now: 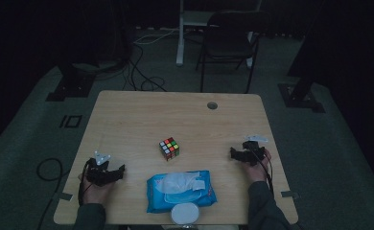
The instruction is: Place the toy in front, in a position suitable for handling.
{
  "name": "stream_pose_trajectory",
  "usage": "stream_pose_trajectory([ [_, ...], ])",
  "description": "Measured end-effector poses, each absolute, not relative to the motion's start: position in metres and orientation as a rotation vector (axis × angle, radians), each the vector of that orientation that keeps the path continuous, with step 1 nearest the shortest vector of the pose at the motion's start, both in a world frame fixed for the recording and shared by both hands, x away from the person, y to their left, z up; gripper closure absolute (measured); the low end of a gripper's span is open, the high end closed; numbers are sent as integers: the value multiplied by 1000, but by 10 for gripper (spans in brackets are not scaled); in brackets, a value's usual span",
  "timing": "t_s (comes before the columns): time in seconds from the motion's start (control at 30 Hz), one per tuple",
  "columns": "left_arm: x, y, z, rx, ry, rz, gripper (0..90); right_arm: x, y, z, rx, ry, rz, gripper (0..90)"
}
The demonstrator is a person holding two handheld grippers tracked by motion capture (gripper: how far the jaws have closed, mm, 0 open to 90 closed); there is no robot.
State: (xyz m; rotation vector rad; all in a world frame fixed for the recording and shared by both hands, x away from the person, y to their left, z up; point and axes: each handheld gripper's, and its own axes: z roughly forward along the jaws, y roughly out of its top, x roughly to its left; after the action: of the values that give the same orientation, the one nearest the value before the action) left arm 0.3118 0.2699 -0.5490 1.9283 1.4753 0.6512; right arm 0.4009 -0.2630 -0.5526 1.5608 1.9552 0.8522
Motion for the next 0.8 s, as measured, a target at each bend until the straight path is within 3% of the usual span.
stream_pose_trajectory([
  [0.2,310,267,-548,1935,1445,644,316,401,-263,-553,1561,1955,852,118],
  [0.37,309,267,-546,1938,1454,632,353,402,-263,-553,1562,1954,853,125],
  [0.8,300,263,-531,1893,1417,591,361,401,-263,-553,1553,1961,857,133],
])
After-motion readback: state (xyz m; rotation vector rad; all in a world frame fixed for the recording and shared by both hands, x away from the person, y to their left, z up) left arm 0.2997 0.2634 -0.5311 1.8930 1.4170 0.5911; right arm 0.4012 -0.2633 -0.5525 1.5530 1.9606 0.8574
